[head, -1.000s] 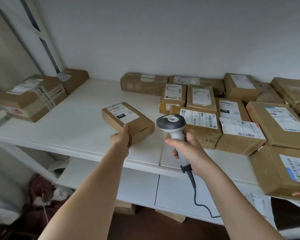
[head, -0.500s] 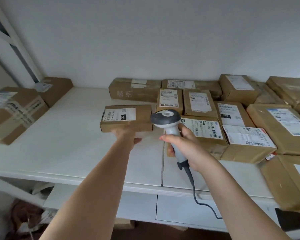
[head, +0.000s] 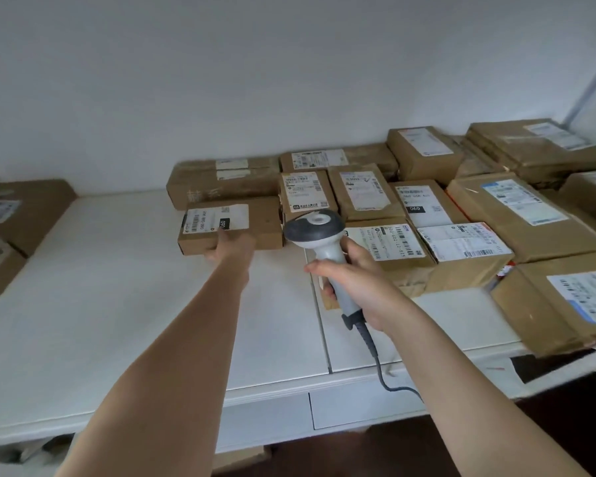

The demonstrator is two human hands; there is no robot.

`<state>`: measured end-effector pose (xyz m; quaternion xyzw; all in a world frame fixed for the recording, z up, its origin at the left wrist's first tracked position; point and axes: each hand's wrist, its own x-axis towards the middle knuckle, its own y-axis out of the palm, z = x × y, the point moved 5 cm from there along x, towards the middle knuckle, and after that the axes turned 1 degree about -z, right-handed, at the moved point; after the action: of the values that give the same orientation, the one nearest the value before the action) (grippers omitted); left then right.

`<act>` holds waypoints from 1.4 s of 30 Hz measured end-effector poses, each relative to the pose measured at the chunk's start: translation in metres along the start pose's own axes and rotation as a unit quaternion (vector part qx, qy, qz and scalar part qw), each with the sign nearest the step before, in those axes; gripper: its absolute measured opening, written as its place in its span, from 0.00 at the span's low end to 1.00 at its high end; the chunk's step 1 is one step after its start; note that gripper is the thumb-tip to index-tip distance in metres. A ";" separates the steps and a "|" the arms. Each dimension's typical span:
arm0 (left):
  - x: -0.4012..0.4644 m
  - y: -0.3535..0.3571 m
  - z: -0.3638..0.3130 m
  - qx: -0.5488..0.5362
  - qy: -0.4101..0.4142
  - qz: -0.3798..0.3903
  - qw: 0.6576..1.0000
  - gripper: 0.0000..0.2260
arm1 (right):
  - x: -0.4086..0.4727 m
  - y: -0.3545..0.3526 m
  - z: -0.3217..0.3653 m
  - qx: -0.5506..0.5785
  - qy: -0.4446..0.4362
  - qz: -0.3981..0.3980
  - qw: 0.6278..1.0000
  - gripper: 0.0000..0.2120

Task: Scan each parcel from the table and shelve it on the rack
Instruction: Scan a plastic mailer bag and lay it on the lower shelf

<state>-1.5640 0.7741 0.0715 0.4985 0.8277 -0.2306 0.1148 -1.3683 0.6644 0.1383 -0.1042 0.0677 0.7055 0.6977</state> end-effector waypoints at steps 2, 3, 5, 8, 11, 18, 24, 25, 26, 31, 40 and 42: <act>0.001 -0.001 -0.001 -0.001 0.007 0.020 1.000 0.34 | -0.003 0.001 0.000 0.007 -0.001 -0.006 1.000 0.13; 0.006 0.001 0.001 -0.002 0.003 0.031 0.999 0.35 | -0.004 0.001 0.000 0.011 -0.002 -0.010 1.000 0.13; 0.018 0.005 0.005 0.002 0.006 0.062 0.998 0.35 | -0.006 0.001 -0.001 0.016 -0.002 -0.020 1.000 0.13; 0.002 0.008 0.001 0.022 0.029 0.102 0.994 0.29 | -0.009 -0.002 -0.003 0.020 0.001 -0.036 0.999 0.13; -0.007 0.016 0.001 0.020 0.048 0.123 0.991 0.21 | -0.014 -0.006 -0.005 0.016 0.005 -0.047 0.999 0.13; -0.056 0.011 -0.041 -0.025 0.243 -0.092 0.965 0.14 | -0.043 -0.040 0.002 0.047 -0.017 -0.098 0.994 0.14; -0.148 0.078 -0.097 -0.094 0.372 0.026 0.923 0.17 | -0.096 -0.106 0.019 0.087 -0.053 -0.179 0.979 0.13; -0.169 0.095 -0.103 -0.101 0.389 0.051 0.914 0.18 | -0.107 -0.121 0.021 0.085 -0.052 -0.198 0.975 0.13; -0.190 0.112 -0.108 -0.103 0.405 0.075 0.905 0.18 | -0.118 -0.137 0.022 0.084 -0.047 -0.219 0.971 0.13; -0.300 0.206 -0.115 -0.136 0.481 0.180 0.847 0.19 | -0.172 -0.229 0.019 0.143 -0.071 -0.300 0.940 0.13; -0.539 0.422 -0.056 -0.137 0.468 0.345 0.802 0.19 | -0.311 -0.469 -0.033 0.128 -0.093 -0.479 0.863 0.12; -0.593 0.472 -0.031 -0.116 0.451 0.381 0.799 0.18 | -0.355 -0.524 -0.047 0.126 -0.077 -0.517 0.843 0.11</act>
<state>-0.8658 0.5182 0.2215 0.8042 0.5498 0.1799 -0.1361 -0.8406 0.3175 0.2043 0.0191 0.0384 0.2339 0.9713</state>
